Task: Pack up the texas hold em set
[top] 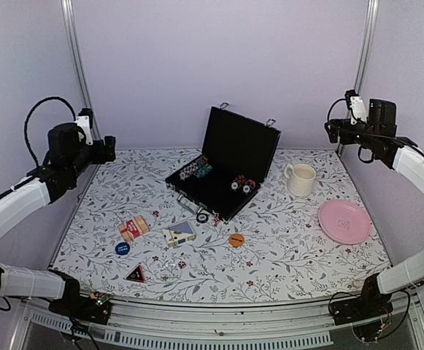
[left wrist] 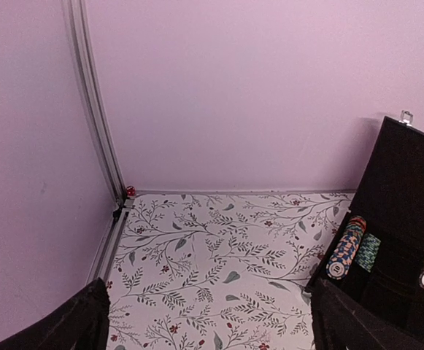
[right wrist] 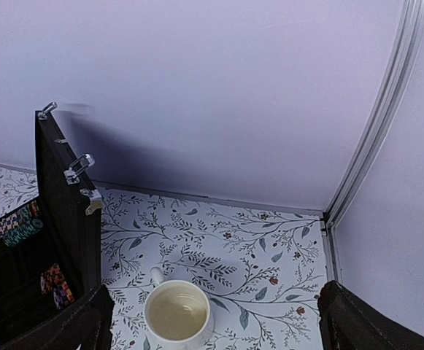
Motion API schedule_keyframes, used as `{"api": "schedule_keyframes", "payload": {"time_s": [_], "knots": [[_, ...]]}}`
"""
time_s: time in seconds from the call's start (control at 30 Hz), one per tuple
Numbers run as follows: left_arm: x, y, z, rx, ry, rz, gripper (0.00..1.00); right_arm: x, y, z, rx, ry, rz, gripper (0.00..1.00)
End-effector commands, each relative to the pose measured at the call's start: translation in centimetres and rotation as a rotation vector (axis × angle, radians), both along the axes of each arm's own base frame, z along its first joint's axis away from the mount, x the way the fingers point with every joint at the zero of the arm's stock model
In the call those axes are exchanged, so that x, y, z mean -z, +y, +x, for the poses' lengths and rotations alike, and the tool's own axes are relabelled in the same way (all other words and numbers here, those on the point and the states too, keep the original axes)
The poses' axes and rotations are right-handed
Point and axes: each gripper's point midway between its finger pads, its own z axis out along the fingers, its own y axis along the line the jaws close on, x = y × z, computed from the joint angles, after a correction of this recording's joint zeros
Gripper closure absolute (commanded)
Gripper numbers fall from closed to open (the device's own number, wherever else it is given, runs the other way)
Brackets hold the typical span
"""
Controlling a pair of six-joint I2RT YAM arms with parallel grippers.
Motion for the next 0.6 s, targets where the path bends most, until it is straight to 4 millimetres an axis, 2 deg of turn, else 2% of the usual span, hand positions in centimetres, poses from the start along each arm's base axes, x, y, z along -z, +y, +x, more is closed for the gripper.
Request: {"api": "schedule_keyframes", "payload": {"time_s": [0.0, 0.1, 0.2, 0.3, 0.4, 0.57], "knots": [[0.8, 1.1, 1.0, 0.004, -0.001, -0.067, 0.04, 1.9, 1.0, 0.0, -0.108, 0.027, 0.03, 0.01], [1.6, 1.3, 1.8, 0.038, 0.025, -0.093, 0.08, 3.6, 2.1, -0.3, -0.195, 0.062, 0.013, 0.01], [2.9, 0.8, 2.7, 0.084, 0.08, -0.118, 0.16, 5.5, 4.1, -0.7, -0.297, 0.117, -0.01, 0.03], [4.5, -1.1, 3.1, 0.153, 0.135, -0.115, 0.22, 7.6, 6.9, -1.2, -0.414, 0.165, -0.038, 0.09], [6.5, -4.9, 3.0, 0.257, 0.199, -0.111, 0.26, 9.6, 9.9, -1.7, -0.523, 0.207, -0.071, 0.15], [10.3, -12.8, 1.5, 0.459, 0.327, -0.135, 0.41, 13.2, 15.4, -3.7, -0.723, 0.303, -0.096, 0.34]]}}
